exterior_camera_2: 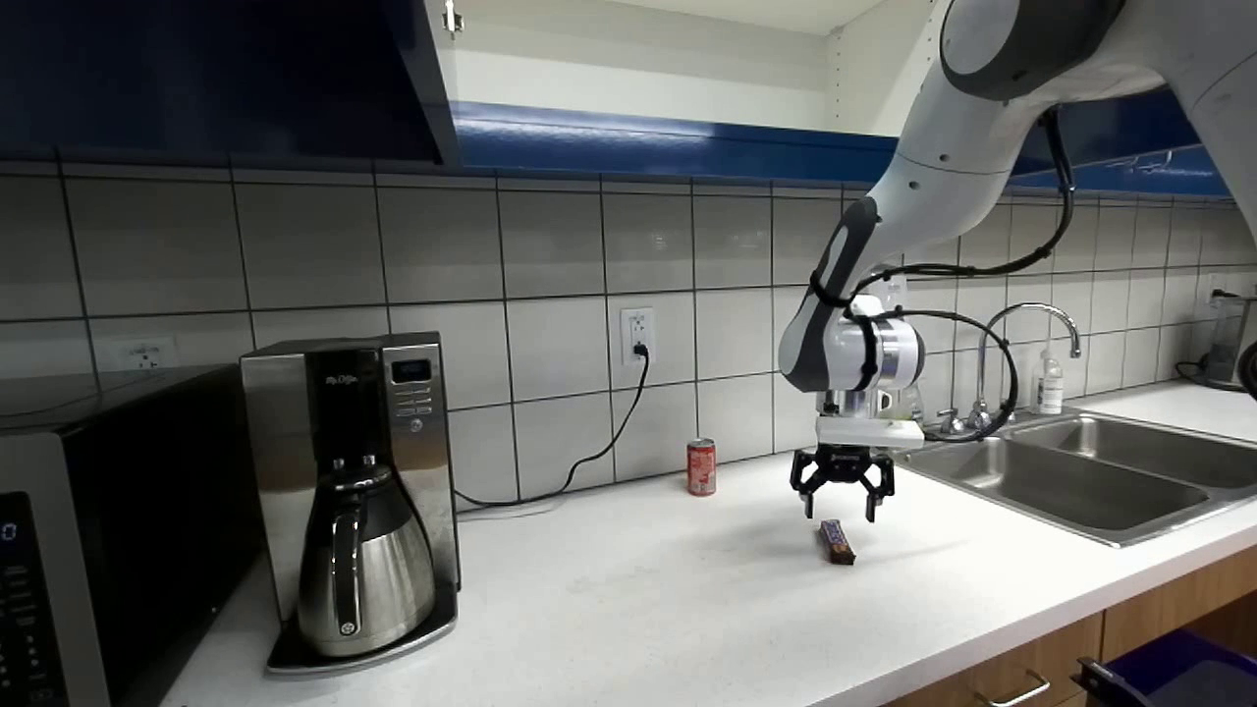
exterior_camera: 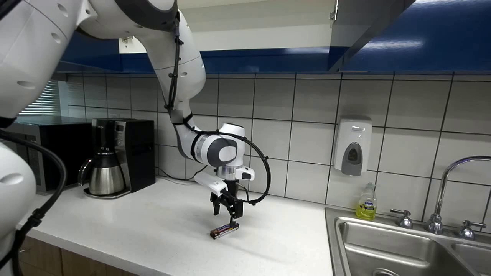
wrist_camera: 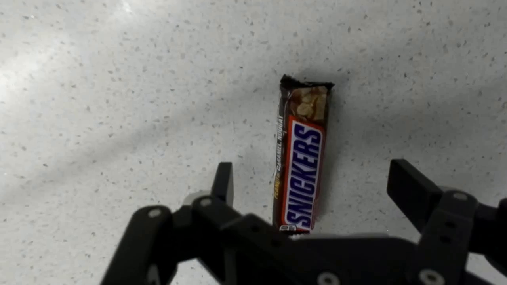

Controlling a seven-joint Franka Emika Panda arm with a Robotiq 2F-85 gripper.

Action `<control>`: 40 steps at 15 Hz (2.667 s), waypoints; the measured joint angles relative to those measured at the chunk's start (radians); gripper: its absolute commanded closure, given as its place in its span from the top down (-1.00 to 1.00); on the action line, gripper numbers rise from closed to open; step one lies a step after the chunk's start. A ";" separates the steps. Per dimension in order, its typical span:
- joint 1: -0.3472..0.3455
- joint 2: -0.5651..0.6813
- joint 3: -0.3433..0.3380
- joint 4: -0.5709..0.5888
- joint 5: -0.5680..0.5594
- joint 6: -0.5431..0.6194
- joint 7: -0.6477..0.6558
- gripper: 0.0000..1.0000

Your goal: Put the brown packet in the open cabinet.

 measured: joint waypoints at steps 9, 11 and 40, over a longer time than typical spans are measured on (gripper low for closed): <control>0.009 0.034 0.000 0.007 -0.001 0.057 0.101 1.00; 0.014 0.040 0.000 0.012 -0.002 0.057 0.111 1.00; 0.037 0.131 -0.010 0.085 -0.012 0.052 0.152 -0.55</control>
